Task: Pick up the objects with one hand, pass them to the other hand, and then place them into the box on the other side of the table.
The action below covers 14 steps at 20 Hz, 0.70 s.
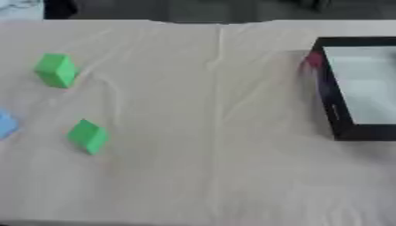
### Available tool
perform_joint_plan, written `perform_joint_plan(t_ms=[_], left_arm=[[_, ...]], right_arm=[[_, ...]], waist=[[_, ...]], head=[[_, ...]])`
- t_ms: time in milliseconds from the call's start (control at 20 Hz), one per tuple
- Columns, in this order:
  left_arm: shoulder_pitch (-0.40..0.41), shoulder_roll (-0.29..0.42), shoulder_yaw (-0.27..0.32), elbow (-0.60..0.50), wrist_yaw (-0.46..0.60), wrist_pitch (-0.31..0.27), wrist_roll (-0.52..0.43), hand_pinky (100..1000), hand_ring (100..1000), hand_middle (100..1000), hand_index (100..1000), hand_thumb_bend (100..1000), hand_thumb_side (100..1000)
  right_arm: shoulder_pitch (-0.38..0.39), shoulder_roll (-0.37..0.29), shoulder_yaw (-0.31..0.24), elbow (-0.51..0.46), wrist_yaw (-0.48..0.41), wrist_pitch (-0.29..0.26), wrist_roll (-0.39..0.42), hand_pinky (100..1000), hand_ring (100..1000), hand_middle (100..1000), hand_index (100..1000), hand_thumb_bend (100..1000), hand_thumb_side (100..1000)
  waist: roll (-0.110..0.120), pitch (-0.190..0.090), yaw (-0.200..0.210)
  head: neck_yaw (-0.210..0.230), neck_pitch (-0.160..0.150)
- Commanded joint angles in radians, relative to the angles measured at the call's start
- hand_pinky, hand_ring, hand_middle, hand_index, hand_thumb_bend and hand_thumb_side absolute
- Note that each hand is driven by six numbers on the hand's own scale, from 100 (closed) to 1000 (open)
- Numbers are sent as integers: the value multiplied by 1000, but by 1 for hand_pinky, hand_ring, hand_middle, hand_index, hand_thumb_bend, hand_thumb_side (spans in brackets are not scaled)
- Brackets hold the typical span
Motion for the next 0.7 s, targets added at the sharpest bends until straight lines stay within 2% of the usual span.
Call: perform_joint_plan(t_ms=[50,200,350,400,450,600,650,700], left_arm=[[-102,114,-47,143,-106,8,-166,801,808,355,821,260,521],[-212,132,-82,272,-243,-16,-285,821,832,386,831,361,448],[-300,127,-104,371,-383,-57,-414,854,861,447,828,529,277],[-325,121,-106,398,-426,-73,-462,857,863,460,824,551,248],[-348,115,-108,422,-468,-88,-511,860,865,509,818,589,189],[-410,92,-121,493,-615,-110,-668,866,874,847,794,667,113],[-428,82,-126,513,-670,-113,-715,866,875,930,783,694,100],[-444,72,-132,530,-724,-118,-757,867,877,934,784,710,100]], right_arm=[[-4,-60,6,-2,-12,-25,8,1000,950,978,916,100,529],[-8,-74,17,6,-22,-44,15,1000,950,977,916,100,526],[-16,-88,26,12,-31,-59,21,1000,950,977,916,100,524],[-18,-93,28,14,-34,-64,21,1000,950,976,916,100,523],[-19,-97,30,16,-37,-69,21,1000,950,976,916,100,523],[-21,-107,36,22,-44,-83,23,1000,950,976,916,100,523],[-21,-109,37,24,-45,-86,24,1000,950,976,916,100,523],[-22,-110,39,26,-45,-87,26,1000,950,976,916,100,523]], waist=[[-4,-22,-3],[-10,-23,-7],[-14,-22,-12],[-16,-22,-13],[-17,-22,-15],[-19,-22,-19],[-20,-22,-20],[-20,-22,-21]], head=[[10,5],[15,2],[16,-1],[18,-1],[19,-3],[24,-6],[25,-7],[26,-7]])
